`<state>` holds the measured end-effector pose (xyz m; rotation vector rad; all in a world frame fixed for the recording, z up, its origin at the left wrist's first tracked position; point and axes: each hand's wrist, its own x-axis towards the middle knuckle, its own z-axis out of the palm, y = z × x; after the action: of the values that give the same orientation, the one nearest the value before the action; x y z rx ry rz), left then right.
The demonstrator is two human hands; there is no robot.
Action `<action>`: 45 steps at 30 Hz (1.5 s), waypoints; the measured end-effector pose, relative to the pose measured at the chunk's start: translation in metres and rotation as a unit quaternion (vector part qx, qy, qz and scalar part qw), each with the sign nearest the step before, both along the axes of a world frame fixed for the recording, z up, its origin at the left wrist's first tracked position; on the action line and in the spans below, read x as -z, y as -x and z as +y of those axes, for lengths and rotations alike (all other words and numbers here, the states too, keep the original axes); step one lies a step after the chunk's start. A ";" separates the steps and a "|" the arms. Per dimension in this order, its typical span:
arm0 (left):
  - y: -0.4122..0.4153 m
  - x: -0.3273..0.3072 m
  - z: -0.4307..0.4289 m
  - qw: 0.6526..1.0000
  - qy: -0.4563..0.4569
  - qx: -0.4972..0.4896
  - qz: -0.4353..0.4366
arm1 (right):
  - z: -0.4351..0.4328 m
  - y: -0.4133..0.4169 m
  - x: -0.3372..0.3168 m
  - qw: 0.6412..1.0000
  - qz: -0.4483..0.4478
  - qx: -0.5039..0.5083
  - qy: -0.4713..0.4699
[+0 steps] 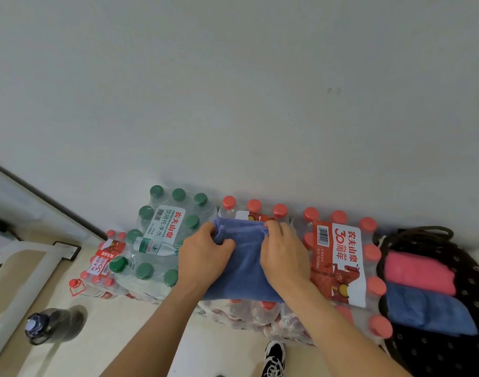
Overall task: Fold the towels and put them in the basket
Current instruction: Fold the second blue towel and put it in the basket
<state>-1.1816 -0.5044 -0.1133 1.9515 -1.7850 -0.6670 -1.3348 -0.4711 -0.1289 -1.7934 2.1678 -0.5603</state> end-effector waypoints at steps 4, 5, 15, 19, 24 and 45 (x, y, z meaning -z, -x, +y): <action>-0.002 0.002 -0.009 1.000 -0.020 0.008 -0.002 | -0.008 0.002 0.000 1.000 0.012 0.012 -0.018; -0.004 0.002 -0.012 1.000 -0.025 0.012 0.001 | -0.010 0.003 0.000 1.000 0.011 0.016 -0.023; -0.006 0.008 -0.037 0.985 -0.075 0.091 -0.122 | -0.032 0.010 -0.006 0.994 -0.039 0.050 -0.084; -0.002 0.008 -0.034 0.986 -0.043 0.105 -0.120 | -0.037 0.015 -0.005 0.991 -0.078 0.066 -0.085; 0.000 0.011 -0.033 0.982 -0.032 0.095 -0.160 | -0.033 0.013 -0.007 0.994 -0.047 0.049 -0.084; -0.003 -0.049 -0.077 0.930 -0.057 0.336 -0.138 | -0.060 0.057 -0.065 0.944 -0.243 -0.088 -0.205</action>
<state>-1.1789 -0.5811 -0.0639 1.5279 -2.6868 -0.7351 -1.3913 -0.5306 -0.0635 -1.4206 1.6255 -0.4134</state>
